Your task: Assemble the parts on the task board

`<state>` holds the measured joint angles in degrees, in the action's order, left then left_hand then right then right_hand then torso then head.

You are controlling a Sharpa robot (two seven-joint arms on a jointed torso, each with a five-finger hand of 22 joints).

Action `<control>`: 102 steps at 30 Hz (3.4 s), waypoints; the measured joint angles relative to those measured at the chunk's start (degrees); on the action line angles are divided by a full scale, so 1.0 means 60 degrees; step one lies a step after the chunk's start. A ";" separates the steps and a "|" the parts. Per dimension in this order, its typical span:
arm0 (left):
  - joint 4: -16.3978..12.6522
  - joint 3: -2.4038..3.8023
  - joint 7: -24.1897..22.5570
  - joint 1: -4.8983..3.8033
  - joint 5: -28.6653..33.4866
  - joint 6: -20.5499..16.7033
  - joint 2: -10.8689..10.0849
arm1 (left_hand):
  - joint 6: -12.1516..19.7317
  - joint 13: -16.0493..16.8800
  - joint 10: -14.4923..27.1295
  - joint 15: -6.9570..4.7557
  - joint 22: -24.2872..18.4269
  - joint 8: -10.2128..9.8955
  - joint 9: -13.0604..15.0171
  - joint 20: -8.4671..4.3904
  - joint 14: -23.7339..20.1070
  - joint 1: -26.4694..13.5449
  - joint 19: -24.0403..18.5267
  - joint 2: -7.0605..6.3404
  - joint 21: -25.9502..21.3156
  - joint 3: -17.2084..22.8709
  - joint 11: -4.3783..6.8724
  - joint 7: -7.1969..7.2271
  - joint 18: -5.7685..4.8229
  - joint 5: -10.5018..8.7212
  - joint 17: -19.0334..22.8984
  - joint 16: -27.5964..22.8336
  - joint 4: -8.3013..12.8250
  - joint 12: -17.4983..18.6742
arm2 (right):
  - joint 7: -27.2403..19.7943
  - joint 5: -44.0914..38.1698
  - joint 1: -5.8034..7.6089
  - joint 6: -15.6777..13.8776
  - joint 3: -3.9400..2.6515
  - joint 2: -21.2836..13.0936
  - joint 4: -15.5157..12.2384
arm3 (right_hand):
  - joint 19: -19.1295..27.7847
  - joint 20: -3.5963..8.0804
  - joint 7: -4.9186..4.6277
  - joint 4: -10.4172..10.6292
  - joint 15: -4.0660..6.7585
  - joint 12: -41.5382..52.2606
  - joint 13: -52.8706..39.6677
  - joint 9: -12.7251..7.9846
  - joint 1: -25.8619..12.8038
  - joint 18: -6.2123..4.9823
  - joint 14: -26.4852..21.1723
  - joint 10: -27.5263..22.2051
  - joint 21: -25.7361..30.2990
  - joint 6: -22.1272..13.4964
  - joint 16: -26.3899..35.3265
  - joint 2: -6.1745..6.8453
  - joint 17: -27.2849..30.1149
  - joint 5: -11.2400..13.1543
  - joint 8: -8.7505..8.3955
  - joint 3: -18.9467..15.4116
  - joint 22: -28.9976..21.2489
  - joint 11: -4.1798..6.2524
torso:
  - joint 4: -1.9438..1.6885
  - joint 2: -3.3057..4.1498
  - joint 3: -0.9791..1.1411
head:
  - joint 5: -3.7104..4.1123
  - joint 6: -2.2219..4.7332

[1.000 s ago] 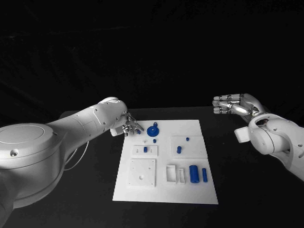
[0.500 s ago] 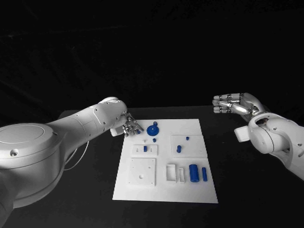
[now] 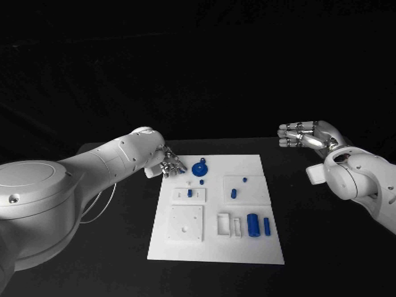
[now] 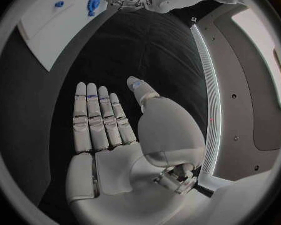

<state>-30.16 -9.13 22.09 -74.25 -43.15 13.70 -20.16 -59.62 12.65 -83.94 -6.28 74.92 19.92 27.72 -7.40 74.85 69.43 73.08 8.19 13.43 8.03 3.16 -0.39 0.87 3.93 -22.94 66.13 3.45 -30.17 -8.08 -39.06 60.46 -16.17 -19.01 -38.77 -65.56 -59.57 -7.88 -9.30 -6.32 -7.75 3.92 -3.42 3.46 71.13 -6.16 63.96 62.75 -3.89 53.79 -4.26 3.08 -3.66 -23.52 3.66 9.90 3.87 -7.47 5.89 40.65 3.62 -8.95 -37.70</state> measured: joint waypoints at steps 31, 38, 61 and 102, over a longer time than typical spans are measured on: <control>-0.4817 -0.0048 0.0374 -0.0685 -0.0066 -0.1524 -0.2700 | -0.0141 -0.0049 -0.0010 -0.0113 -0.0003 0.0005 0.0000 -0.0050 0.0185 -0.0281 0.0019 -0.0441 0.0143 0.0815 0.0059 -0.0141 0.0000 0.0407 -0.0091 -0.0001 0.0413 -0.0259 | 0.0017 -0.0005 -0.0007 0.0025 0.0000 -0.0060 0.0148 | 0.0000 0.0000 0.0000 0.0000 0.0000 0.0000 0.0000 0.0000 0.0000 0.0000 0.0000 0.0000 0.0000 0.0000 0.0000 0.0000 0.0000 0.0000 0.0000 0.0000 0.0000 0.0000 | -0.0157 -0.0151 -0.0041 | -0.0053 -0.0125; -0.5778 -0.0221 0.0660 -0.0700 -0.0383 -0.1783 -0.3135 | -0.0174 -0.0072 -0.0017 -0.0142 0.0003 0.0017 0.0000 -0.0084 0.0290 -0.0377 0.0054 -0.0428 0.0216 0.0816 0.0120 -0.0174 0.0000 0.0903 -0.0110 -0.0002 0.0414 -0.0407 | 0.0020 -0.0010 -0.0012 0.0030 0.0000 -0.0071 0.0161 | 0.0000 0.0000 0.0000 0.0000 0.0000 0.0000 0.0000 0.0000 0.0000 0.0000 0.0000 0.0000 0.0000 0.0000 0.0000 0.0000 0.0000 0.0000 0.0000 0.0000 0.0000 0.0000 | -0.0193 -0.0182 -0.0049 | -0.0051 -0.0184; -0.6941 -0.0790 0.1149 -0.0353 -0.0821 -0.2564 -0.3351 | -0.0209 -0.0144 -0.0018 -0.0145 0.0001 0.0145 0.0009 -0.0090 0.0425 -0.0817 0.0117 -0.0461 0.0254 0.1183 0.0120 -0.0209 0.0000 0.1041 -0.0197 -0.0002 0.0783 -0.0575 | 0.0025 -0.0033 -0.0020 0.0032 0.0000 -0.0113 0.0149 | 0.0000 0.0000 0.0000 0.0000 0.0000 0.0000 0.0000 0.0000 0.0000 0.0000 0.0000 0.0000 0.0000 0.0000 0.0000 0.0000 0.0000 0.0000 0.0000 0.0000 0.0000 0.0000 | -0.0175 -0.0175 -0.0045 | -0.0137 -0.0276; -0.6796 -0.0790 0.1360 -0.0146 -0.2361 -0.2092 -0.3053 | -0.0208 -0.0203 -0.0018 -0.0144 -0.0003 0.0148 0.0292 -0.0082 0.0424 -0.1249 0.0124 -0.0025 0.0254 0.1458 0.0119 -0.0208 -0.0001 0.0664 -0.0242 -0.0121 0.0928 -0.0574 | 0.0028 -0.0047 -0.0037 0.0036 0.0000 -0.0116 0.0153 | 0.0000 0.0000 0.0000 0.0039 0.0000 0.0000 0.0000 0.0000 0.0000 0.0000 0.0000 0.0000 0.0000 0.0000 0.0000 0.0000 0.0000 0.0000 0.0000 0.0040 0.0000 0.0000 | -0.0179 -0.0176 -0.0040 | -0.0079 -0.0384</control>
<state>-70.94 -13.87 30.25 -75.12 -57.31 1.15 -38.48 -60.87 11.43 -84.05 -7.15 74.90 20.81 29.47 -7.89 77.40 61.94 73.82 8.04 14.95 16.78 3.88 -1.64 0.87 7.91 -24.39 65.40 9.02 -33.61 -7.91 -39.34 60.24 -15.95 -19.01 -39.47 -64.64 -59.57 -7.88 -9.30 -6.09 -7.75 3.92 -3.42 3.46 71.13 -6.16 63.96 62.76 -3.89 53.80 -4.26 3.09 -3.66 -23.52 3.65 10.14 3.87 -7.47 4.82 39.59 3.38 -9.42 -40.00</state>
